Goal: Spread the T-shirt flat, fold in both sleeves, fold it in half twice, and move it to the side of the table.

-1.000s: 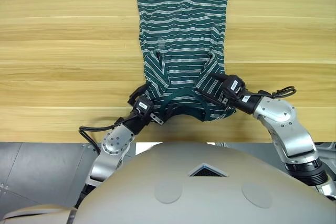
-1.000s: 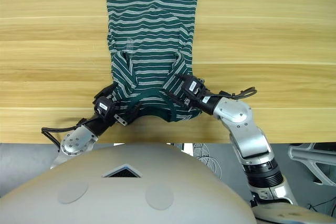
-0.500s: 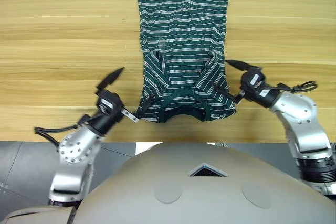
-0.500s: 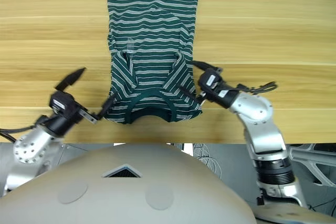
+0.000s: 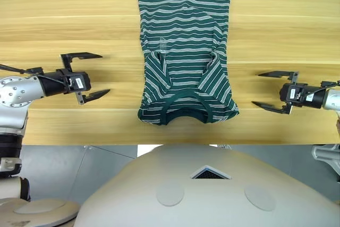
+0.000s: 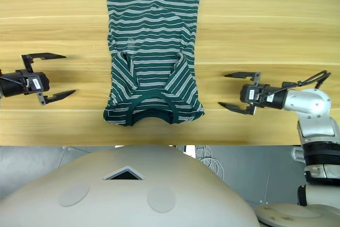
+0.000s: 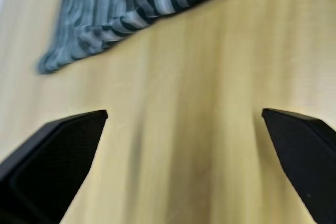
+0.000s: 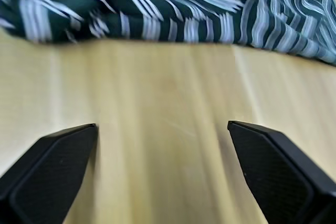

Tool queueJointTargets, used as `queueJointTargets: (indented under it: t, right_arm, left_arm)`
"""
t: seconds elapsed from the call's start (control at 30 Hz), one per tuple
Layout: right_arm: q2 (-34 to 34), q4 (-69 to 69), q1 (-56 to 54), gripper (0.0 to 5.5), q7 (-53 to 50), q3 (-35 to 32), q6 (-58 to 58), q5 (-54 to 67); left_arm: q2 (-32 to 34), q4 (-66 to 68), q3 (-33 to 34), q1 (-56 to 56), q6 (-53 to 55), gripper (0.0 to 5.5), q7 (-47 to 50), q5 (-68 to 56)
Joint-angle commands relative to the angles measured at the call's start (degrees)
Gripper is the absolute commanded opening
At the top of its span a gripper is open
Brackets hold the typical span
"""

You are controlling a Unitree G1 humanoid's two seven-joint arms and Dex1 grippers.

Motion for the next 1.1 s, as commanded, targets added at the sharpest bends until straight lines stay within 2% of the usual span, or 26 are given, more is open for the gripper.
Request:
queueJointTargets:
  t: [0.03,0.33,0.53,0.77,1.1]
  right_arm:
    - [2.29,1.43,-3.78,4.66,3.00,3.35,0.25,-0.08]
    - [10.38,6.59,-10.63,4.66,-0.55,8.86,-2.90,-5.67]
    - [10.47,3.13,-9.67,4.66,-1.49,12.40,-3.34,-7.31]
    - [11.33,2.40,-11.25,4.66,-1.56,15.40,-3.24,-7.57]
    - [12.38,3.72,-13.39,2.72,-3.04,15.98,-3.77,-7.33]
  left_arm:
    - [-0.95,1.43,-3.00,0.19,-2.49,5.40,-0.79,1.74]
    - [-6.74,5.14,-10.18,-2.54,-10.37,5.40,5.36,9.27]
    - [-8.66,7.33,-14.00,-5.38,-15.63,5.40,11.28,17.08]
    - [-10.00,6.04,-19.66,-5.31,-16.90,5.40,13.43,19.99]
    - [-9.51,6.93,-25.38,-5.85,-17.36,5.40,14.23,23.67]
